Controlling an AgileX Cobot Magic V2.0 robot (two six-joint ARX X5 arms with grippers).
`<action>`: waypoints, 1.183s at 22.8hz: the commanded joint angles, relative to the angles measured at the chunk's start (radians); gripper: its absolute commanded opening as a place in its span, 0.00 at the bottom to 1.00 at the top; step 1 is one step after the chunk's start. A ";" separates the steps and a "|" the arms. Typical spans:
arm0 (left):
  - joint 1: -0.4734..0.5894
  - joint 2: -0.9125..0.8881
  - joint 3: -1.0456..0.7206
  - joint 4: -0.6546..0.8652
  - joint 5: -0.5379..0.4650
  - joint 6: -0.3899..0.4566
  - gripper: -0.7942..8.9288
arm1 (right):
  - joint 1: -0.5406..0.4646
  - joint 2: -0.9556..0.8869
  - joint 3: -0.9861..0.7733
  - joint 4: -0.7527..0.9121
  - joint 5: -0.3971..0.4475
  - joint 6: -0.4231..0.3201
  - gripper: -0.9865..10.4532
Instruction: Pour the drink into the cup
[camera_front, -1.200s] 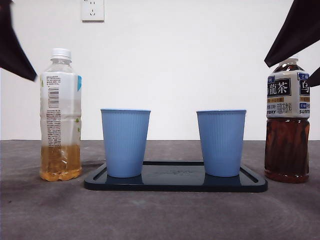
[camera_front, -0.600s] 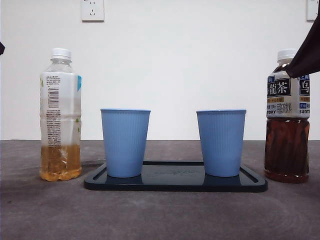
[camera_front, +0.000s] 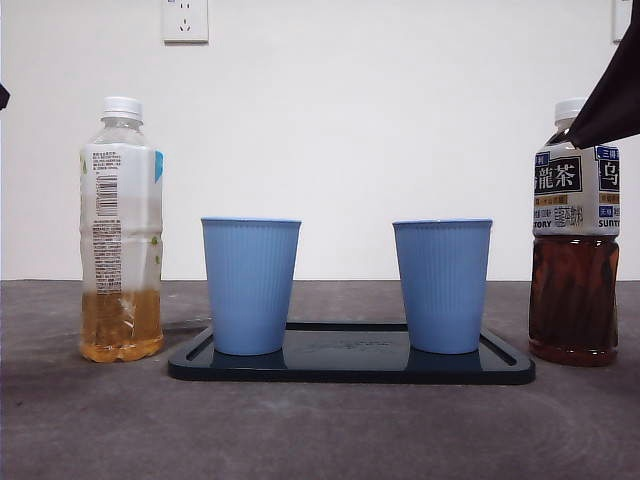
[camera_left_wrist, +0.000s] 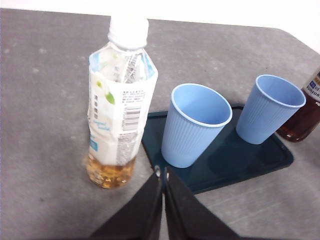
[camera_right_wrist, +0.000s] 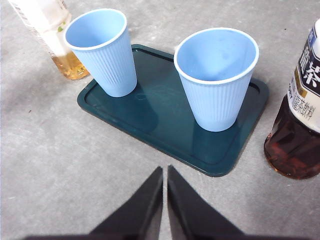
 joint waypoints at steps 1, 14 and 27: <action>0.047 -0.032 0.016 0.023 -0.007 0.174 0.09 | 0.006 0.005 0.017 0.011 0.001 0.010 0.09; 0.396 -0.383 -0.341 0.190 -0.201 0.249 0.09 | 0.006 0.005 0.017 0.011 0.001 0.010 0.09; 0.418 -0.413 -0.441 0.172 -0.201 0.253 0.09 | 0.006 0.004 0.017 0.011 0.001 0.010 0.09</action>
